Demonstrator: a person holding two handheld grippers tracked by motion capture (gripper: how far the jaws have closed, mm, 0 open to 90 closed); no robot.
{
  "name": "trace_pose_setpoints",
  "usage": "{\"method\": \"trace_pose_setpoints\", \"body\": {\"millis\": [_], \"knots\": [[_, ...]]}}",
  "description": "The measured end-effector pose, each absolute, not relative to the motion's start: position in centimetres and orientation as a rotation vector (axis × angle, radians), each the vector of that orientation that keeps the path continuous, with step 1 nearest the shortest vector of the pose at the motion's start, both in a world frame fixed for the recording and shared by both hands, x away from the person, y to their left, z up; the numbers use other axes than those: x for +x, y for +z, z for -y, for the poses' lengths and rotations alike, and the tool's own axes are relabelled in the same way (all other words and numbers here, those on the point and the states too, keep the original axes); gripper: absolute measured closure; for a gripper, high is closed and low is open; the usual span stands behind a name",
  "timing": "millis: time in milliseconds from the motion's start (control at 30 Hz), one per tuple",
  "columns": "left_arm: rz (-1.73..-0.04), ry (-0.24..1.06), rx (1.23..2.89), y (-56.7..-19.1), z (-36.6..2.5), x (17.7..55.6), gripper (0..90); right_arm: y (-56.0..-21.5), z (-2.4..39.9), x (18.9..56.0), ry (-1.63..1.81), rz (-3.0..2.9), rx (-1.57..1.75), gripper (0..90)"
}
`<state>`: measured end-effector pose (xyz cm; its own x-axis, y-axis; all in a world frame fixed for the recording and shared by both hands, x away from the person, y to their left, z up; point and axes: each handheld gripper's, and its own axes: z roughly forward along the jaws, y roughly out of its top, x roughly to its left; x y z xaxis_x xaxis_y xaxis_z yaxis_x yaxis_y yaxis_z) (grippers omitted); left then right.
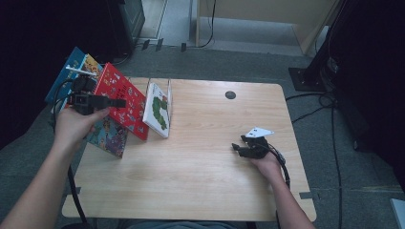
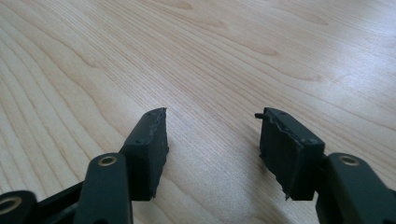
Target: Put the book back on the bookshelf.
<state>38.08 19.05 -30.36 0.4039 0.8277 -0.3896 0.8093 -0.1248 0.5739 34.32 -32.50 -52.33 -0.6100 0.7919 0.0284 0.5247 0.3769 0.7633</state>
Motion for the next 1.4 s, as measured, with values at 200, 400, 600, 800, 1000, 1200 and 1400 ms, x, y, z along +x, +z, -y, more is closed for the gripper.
{"method": "trace_pose_setpoints", "body": {"millis": [200, 400, 600, 800, 1000, 1200, 1400], "knots": [[-1.368, 0.008, 1.937, -32.4, -17.7, 36.8, 41.8, -52.3, 32.5, 34.3, 1.087, -2.302, 1.147, 39.2], [-1.330, -0.030, 1.955, -35.0, -16.2, 35.8, 41.7, -52.3, 32.4, 34.2, 1.087, -2.306, 1.151, 37.8], [-1.309, -0.099, 1.985, -37.6, -15.1, 35.4, 40.7, -52.3, 32.4, 34.2, 1.086, -2.308, 1.149, 37.5], [-1.296, -0.094, 2.018, -40.0, -14.0, 34.8, 40.7, -52.3, 32.3, 34.2, 1.083, -2.311, 1.147, 35.5], [-1.287, -0.103, 2.059, -42.5, -12.7, 34.3, 40.3, -52.3, 32.3, 34.2, 1.081, -2.315, 1.143, 34.3], [-1.256, -0.130, 2.107, -44.8, -11.3, 33.9, 39.9, -52.3, 32.3, 34.2, 1.080, -2.316, 1.143, 33.9], [-1.263, -0.163, 2.113, -46.5, -11.0, 33.5, 39.6, -52.3, 32.3, 34.2, 1.080, -2.319, 1.143, 33.3]]}}
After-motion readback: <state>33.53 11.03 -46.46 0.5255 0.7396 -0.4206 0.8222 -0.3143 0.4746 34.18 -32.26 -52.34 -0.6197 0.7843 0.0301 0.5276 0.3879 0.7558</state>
